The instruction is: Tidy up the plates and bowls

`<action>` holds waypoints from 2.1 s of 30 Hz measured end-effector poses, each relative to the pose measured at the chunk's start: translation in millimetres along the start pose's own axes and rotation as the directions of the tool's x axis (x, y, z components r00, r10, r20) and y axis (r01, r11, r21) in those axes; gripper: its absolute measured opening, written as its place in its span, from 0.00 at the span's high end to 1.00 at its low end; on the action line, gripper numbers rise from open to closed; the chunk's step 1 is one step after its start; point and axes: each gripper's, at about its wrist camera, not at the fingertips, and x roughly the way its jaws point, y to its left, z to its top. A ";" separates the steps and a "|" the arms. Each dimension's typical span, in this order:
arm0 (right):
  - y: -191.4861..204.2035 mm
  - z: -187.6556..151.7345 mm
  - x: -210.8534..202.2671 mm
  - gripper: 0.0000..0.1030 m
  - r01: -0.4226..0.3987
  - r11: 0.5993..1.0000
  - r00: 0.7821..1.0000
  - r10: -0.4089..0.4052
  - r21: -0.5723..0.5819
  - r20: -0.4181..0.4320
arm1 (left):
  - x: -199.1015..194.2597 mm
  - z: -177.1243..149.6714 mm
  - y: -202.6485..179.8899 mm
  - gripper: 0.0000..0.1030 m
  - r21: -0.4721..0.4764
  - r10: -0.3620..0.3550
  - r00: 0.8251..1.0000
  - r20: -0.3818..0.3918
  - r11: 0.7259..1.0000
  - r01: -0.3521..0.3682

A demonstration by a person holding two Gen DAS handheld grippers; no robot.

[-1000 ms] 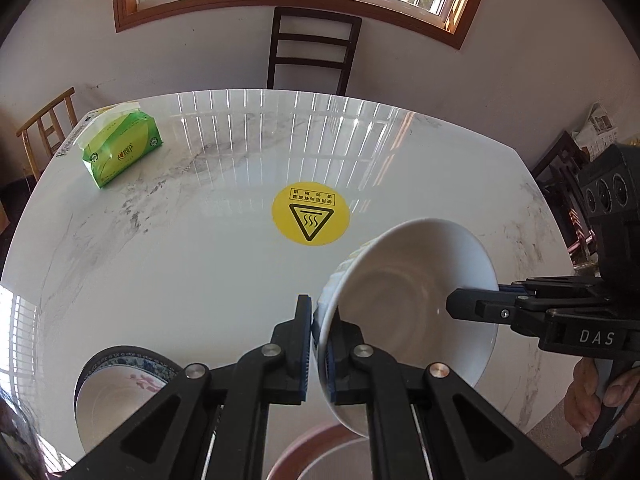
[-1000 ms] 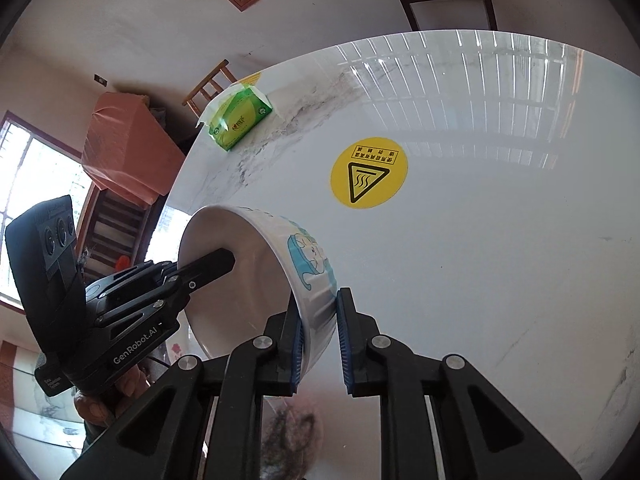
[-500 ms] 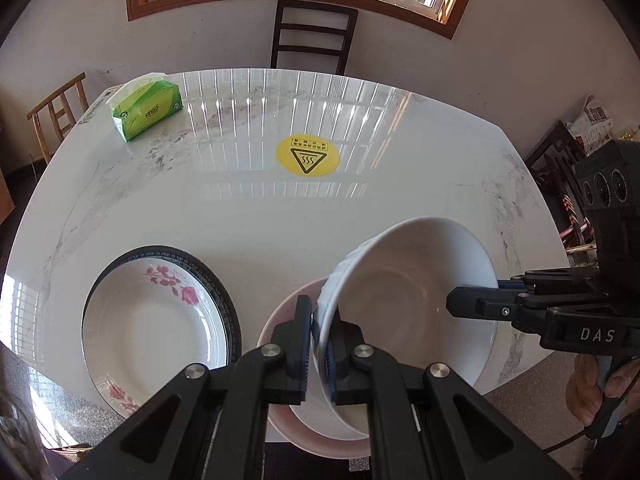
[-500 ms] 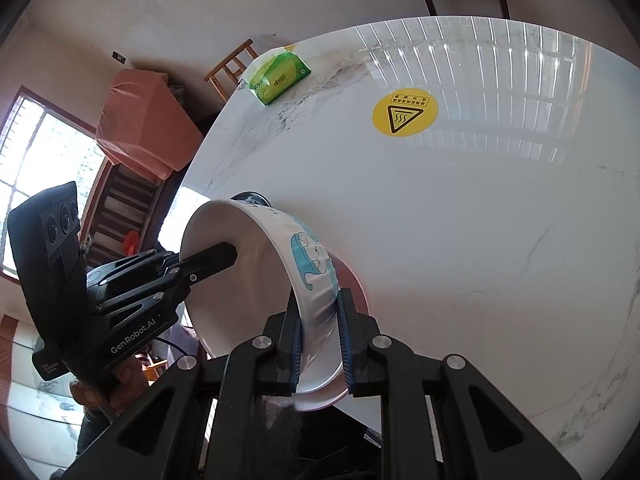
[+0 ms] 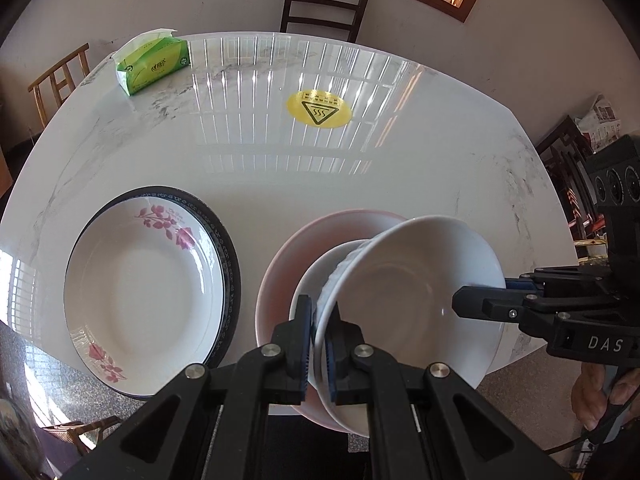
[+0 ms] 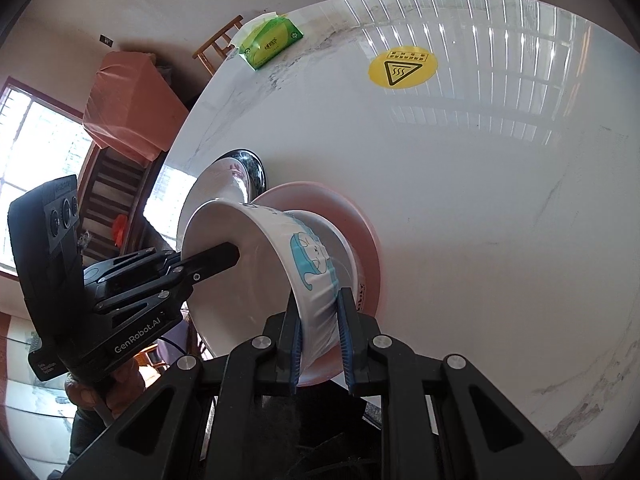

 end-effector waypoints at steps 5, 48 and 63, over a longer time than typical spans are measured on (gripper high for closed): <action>0.5 2.1 4.6 0.83 0.000 1.000 1.000 0.000 0.003 -0.006 | 6.7 -1.2 4.1 0.94 -0.011 -0.001 1.000 -0.011 1.000 0.001; 37.8 -16.3 -24.0 0.75 0.093 0.982 0.868 0.002 -0.166 0.497 | -9.0 -69.0 79.0 0.46 -0.238 0.093 0.971 0.218 0.971 -0.039; 25.4 -28.8 -28.7 0.72 0.076 0.987 0.856 0.008 -0.140 0.517 | -8.6 -60.7 79.5 0.46 -0.255 -0.018 0.981 0.193 0.965 0.068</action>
